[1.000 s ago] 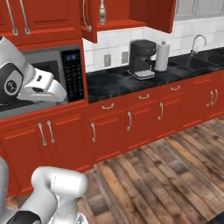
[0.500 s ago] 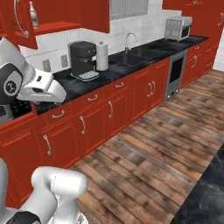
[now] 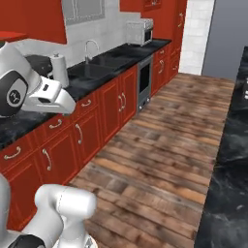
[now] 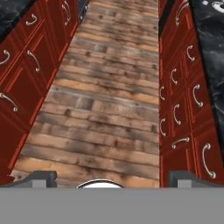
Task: There is a bowl on the dining counter. Grab a lemon wedge from the fridge and place it in the bowl. Then get the liquor bottle and glass cup from the cabinet and place them next to the bowl.
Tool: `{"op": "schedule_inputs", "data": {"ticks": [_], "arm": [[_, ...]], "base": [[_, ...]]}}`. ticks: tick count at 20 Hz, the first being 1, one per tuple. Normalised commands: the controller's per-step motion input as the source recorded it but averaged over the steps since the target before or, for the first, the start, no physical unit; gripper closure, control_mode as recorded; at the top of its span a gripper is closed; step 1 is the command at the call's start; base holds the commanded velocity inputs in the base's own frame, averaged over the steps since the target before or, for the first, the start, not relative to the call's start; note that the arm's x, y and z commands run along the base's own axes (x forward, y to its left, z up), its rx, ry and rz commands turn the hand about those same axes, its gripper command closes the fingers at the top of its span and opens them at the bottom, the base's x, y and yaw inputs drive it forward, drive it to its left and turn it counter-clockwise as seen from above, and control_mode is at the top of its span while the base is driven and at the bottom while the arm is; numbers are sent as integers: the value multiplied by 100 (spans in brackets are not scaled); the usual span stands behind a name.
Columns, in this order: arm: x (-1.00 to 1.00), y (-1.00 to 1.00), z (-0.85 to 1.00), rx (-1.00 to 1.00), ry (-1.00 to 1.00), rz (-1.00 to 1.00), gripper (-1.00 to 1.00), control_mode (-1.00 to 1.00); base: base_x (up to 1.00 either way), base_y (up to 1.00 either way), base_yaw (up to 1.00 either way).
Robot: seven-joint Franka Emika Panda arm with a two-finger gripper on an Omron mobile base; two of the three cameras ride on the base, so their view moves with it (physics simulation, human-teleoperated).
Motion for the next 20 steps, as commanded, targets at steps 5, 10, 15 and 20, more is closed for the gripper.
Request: {"op": "schedule_inputs", "data": {"ticks": [5, 10, 15, 20], "arm": [[0, 0, 0, 0, 0, 0, -100, 100], [0, 0, 0, 0, 0, 0, -100, 100], [0, 0, 0, 0, 0, 0, -100, 100], [0, 0, 0, 0, 0, 0, -100, 100]], "base": [[80, 72, -23], [86, 73, -8], [99, 22, 20], [93, 0, 56]]}}
